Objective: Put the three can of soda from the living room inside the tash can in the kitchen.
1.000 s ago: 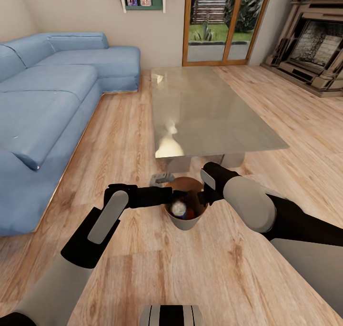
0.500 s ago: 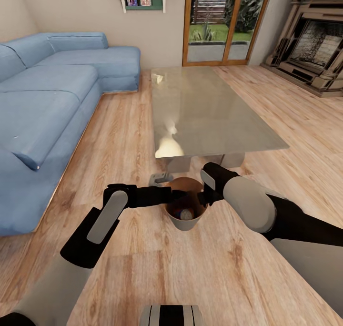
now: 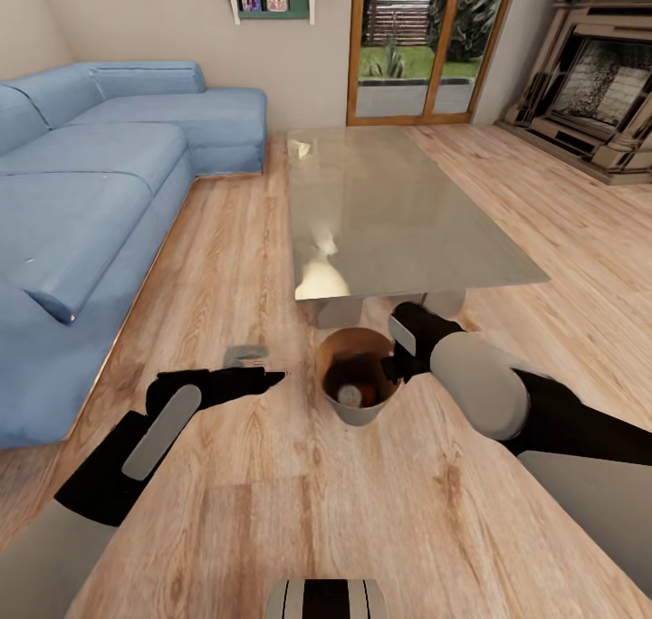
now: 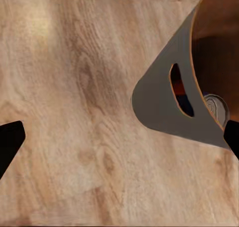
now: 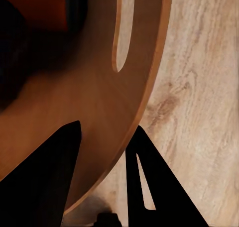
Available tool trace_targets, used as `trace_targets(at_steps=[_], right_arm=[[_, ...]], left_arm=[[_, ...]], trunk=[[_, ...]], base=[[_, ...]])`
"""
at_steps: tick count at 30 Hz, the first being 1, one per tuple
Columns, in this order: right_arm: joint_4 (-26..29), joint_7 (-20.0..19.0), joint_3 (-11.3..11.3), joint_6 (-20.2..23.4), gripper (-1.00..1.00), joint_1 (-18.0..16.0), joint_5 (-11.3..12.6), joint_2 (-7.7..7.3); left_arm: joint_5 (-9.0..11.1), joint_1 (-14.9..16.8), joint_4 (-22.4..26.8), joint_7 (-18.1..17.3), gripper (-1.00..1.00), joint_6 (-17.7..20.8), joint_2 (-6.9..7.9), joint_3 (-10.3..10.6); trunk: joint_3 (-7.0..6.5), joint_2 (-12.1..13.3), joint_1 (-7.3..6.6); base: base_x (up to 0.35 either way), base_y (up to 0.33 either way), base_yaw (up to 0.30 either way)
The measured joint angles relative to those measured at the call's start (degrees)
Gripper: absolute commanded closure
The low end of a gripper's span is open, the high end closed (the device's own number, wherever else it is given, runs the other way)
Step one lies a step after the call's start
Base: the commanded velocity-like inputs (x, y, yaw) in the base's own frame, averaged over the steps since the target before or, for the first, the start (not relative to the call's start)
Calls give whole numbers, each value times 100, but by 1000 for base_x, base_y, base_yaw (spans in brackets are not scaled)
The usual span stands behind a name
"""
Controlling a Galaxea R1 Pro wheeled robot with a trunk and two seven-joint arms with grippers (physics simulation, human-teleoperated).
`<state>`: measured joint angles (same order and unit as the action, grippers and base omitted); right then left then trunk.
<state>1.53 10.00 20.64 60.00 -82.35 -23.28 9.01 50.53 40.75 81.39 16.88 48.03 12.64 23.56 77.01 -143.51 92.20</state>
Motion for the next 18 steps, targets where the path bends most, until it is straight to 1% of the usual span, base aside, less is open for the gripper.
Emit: trace_targets(at_steps=[1,2,3,4,7,8,10,14,16,18], right_arm=[[11,0,-6,0,100,0,6,-19],[24,0,-4,0,100,1,20,-52],[30,5,-30,0,100,1,-5,-68],[39,5,-41,0,100,1,-8,-103],[37,15,-108,0,100,2,-63,-169],[38,11,-91,0,100,2,-48,-208],[40,9,-85,0,100,0,-38,-251],[39,-1,-28,0,100,1,21,-365],[38,7,-64,0,100,2,-12,-407],[41,13,-94,0,100,0,-56,-430]], left_arm=[[-116,-23,-58,21,-100,-31,8,-2],[-316,-55,-196,55,-100,-77,17,-5],[-391,-66,-265,67,-100,-99,19,-6],[-542,-88,-458,90,-100,-192,27,-8],[-632,-102,-674,105,-100,-349,29,-6],[-663,-106,-734,113,-100,-394,30,-5],[-680,-108,-774,131,-100,-427,29,-2],[-705,-111,-829,161,-100,-491,34,5],[-708,-111,-837,160,-100,-547,35,8],[-713,-111,-843,159,-100,-582,36,23]], trunk=[[0,0,0],[0,0,0],[0,0,0],[0,0,0],[0,0,0],[0,0,0],[-44,2,-6],[-44,3,-5],[-44,3,-5],[-88,5,-11]], base=[[0,0,0],[0,0,0],[0,0,0],[0,0,0],[0,0,0],[0,0,0],[0,0,0],[0,0,0],[0,0,0],[0,0,0]])
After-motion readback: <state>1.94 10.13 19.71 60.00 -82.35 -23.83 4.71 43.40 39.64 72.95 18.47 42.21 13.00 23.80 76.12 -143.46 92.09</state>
